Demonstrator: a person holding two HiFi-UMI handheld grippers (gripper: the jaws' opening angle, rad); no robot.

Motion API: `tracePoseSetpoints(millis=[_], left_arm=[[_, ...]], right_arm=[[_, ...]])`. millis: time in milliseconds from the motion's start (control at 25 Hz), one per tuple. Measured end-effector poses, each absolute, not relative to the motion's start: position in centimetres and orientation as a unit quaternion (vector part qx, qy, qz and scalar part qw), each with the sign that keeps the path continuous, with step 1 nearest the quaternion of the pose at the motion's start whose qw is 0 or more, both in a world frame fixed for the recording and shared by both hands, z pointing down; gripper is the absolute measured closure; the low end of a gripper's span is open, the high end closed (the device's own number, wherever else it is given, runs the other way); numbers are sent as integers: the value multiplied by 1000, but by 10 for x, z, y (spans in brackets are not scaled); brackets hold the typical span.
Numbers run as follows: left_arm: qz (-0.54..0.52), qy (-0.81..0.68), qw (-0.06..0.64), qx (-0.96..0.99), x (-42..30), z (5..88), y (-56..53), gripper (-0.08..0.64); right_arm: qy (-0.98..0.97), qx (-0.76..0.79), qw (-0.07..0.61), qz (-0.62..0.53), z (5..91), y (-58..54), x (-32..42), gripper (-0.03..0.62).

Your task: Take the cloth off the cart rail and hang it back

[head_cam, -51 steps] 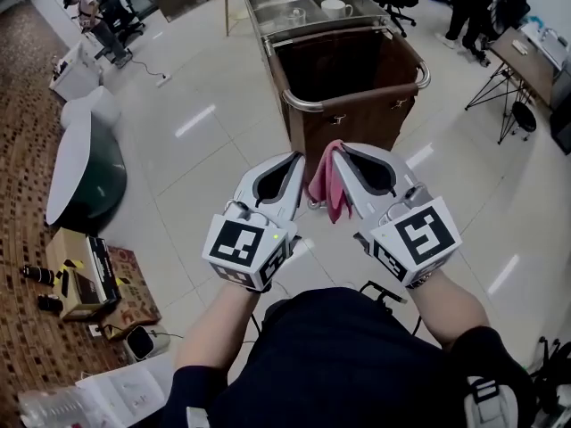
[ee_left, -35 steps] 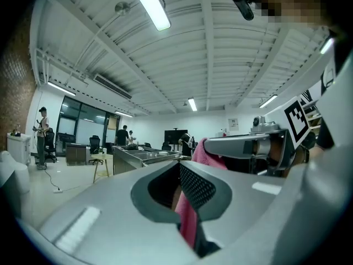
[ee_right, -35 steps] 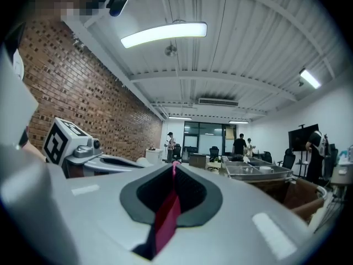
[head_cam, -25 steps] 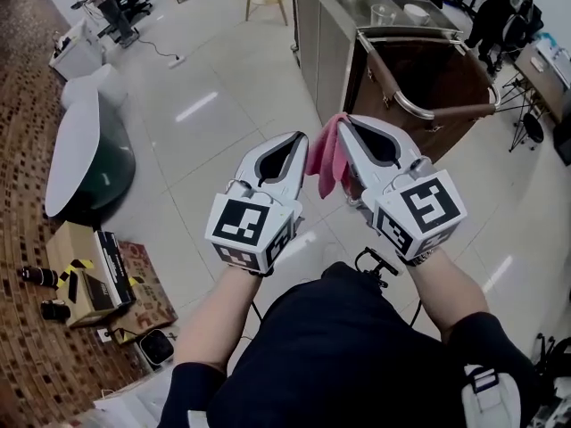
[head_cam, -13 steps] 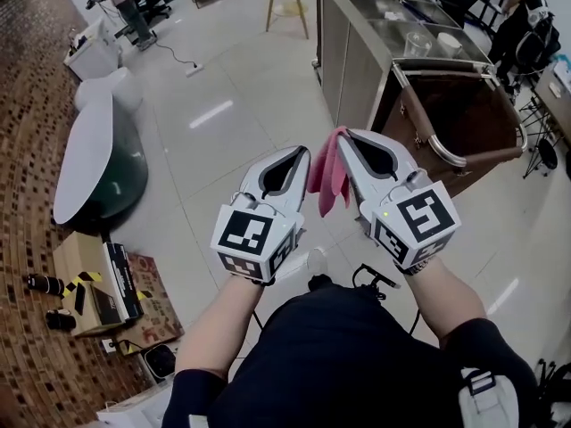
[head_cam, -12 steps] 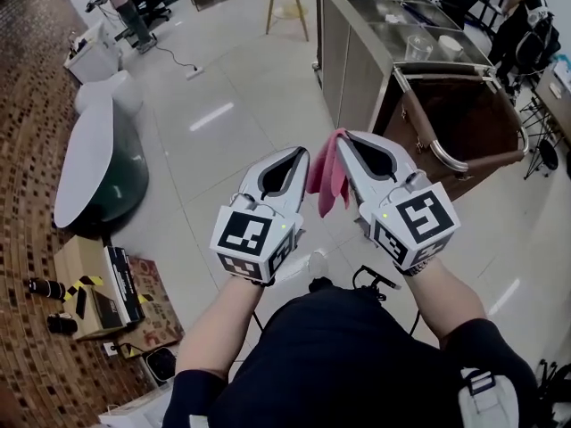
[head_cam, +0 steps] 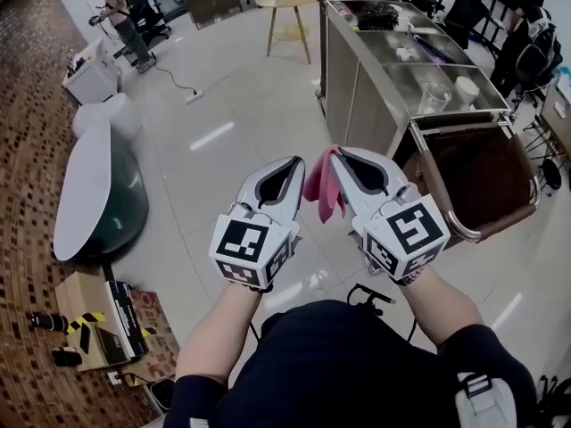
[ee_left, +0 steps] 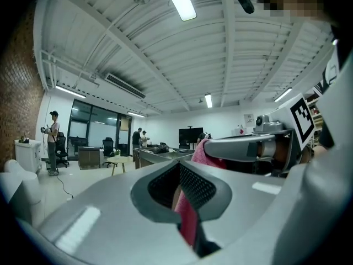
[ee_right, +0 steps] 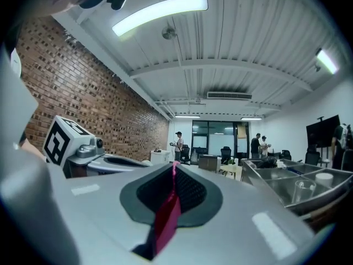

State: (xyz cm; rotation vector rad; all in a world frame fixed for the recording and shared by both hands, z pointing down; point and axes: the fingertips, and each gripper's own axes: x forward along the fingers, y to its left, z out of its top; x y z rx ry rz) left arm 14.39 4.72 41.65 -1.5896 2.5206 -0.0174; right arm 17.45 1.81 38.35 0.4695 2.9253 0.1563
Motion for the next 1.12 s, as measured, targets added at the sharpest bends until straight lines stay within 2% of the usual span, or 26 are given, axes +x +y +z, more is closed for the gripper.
tracePoseSetpoints(millis=[600, 1120], left_arm=[[-9, 813, 74, -577, 7, 412, 39, 558], [3, 773, 85, -629, -133, 370, 166, 558]], right_arm=[[990, 102, 81, 48, 371, 7, 47, 581], [995, 33, 81, 57, 329, 132, -94, 581]])
